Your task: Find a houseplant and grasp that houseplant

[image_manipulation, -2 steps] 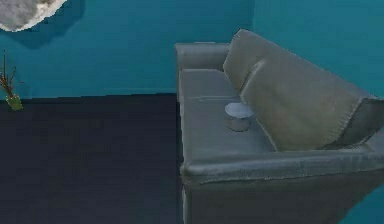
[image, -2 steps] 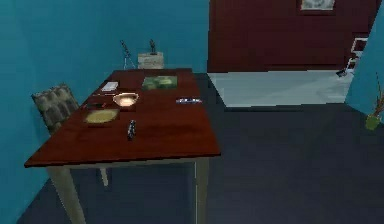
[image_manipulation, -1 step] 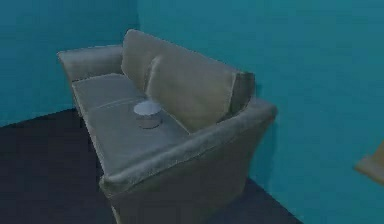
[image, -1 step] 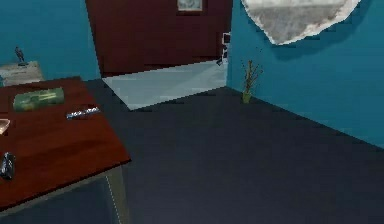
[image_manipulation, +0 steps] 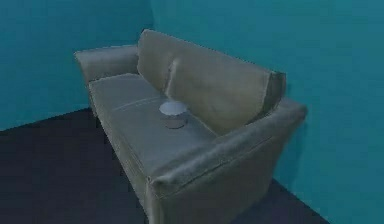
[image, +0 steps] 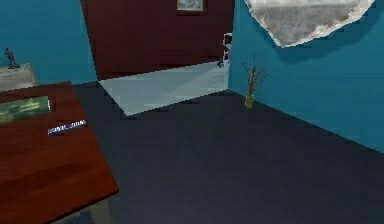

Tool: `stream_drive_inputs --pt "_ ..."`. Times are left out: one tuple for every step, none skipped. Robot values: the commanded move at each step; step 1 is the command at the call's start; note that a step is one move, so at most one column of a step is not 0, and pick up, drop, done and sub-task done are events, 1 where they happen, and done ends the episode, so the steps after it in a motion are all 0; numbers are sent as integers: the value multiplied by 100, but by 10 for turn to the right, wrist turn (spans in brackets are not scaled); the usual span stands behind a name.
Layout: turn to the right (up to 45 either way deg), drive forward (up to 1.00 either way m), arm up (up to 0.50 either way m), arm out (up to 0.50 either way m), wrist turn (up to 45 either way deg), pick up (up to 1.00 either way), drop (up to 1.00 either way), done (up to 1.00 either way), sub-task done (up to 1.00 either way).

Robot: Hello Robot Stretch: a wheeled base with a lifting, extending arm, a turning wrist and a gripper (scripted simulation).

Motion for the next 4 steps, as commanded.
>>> stream_drive_inputs --pt "120 0 0 0 0 0 0 0 0" --pt "0 50 0 0 0 0 0 0 0" --pt "450 0 0 0 0 0 0 0 0" --pt "90 0 0 0 0 0 0 0 0"
